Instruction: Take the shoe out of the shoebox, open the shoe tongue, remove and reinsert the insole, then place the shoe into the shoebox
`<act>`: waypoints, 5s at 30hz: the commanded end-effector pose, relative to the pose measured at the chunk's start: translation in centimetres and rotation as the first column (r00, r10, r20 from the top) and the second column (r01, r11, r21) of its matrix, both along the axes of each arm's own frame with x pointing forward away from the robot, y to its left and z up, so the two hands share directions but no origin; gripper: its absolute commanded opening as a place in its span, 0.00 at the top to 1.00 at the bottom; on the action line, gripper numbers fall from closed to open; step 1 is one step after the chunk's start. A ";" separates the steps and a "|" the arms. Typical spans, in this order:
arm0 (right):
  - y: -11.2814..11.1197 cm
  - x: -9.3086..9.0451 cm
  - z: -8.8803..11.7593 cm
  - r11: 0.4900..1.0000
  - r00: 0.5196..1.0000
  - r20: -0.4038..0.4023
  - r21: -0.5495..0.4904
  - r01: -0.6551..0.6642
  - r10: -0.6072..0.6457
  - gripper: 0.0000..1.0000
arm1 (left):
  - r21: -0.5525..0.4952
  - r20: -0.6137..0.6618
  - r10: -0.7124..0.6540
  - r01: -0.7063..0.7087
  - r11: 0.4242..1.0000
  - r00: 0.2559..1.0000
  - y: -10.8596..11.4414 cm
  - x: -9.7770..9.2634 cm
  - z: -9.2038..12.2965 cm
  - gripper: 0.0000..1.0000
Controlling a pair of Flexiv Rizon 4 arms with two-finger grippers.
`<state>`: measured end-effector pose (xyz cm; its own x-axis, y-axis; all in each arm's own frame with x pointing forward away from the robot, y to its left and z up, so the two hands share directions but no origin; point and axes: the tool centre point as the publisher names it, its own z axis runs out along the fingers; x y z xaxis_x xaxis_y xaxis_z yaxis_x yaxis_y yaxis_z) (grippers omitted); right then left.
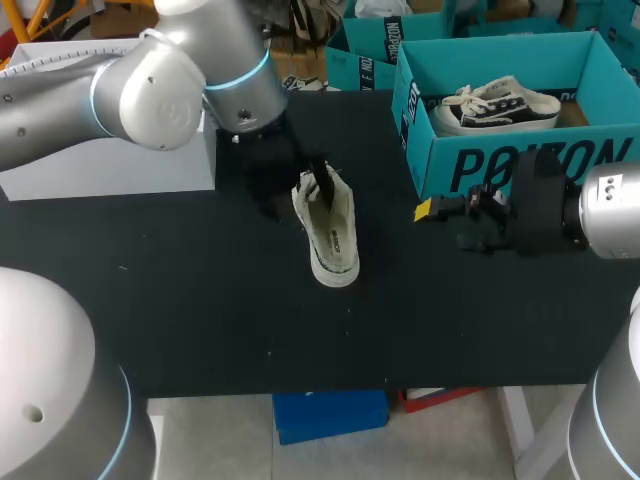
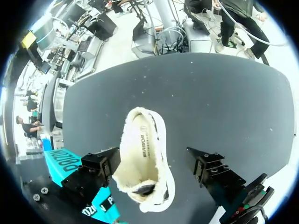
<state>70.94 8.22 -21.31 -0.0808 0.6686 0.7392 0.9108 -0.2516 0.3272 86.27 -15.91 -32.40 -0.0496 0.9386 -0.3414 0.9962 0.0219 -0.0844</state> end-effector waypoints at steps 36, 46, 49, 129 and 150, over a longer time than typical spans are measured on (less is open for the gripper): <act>0.0 0.0 0.0 1.000 1.000 0.000 0.000 0.001 -0.001 0.00 | -0.352 -0.243 0.248 -0.324 0.878 0.938 -2.4 8.5 -0.7 1.00; 0.0 0.0 0.0 1.000 1.000 0.000 0.000 0.001 -0.001 0.00 | -0.334 -0.267 0.240 -0.324 0.885 0.933 -2.1 7.1 -1.9 1.00; 0.0 0.0 0.0 1.000 1.000 0.000 0.000 0.001 -0.001 0.00 | -0.320 -0.279 0.237 -0.322 0.891 0.931 -2.1 6.6 -2.4 1.00; 0.0 0.0 0.0 1.000 1.000 0.000 0.000 0.001 -0.001 0.00 | 0.106 -0.029 0.035 -0.032 0.994 0.999 1.7 3.8 -3.5 0.43; 0.0 0.0 0.0 1.000 1.000 0.000 0.000 0.001 -0.001 0.00 | 0.142 -0.054 0.018 -0.010 0.990 0.998 1.2 4.1 -6.4 0.42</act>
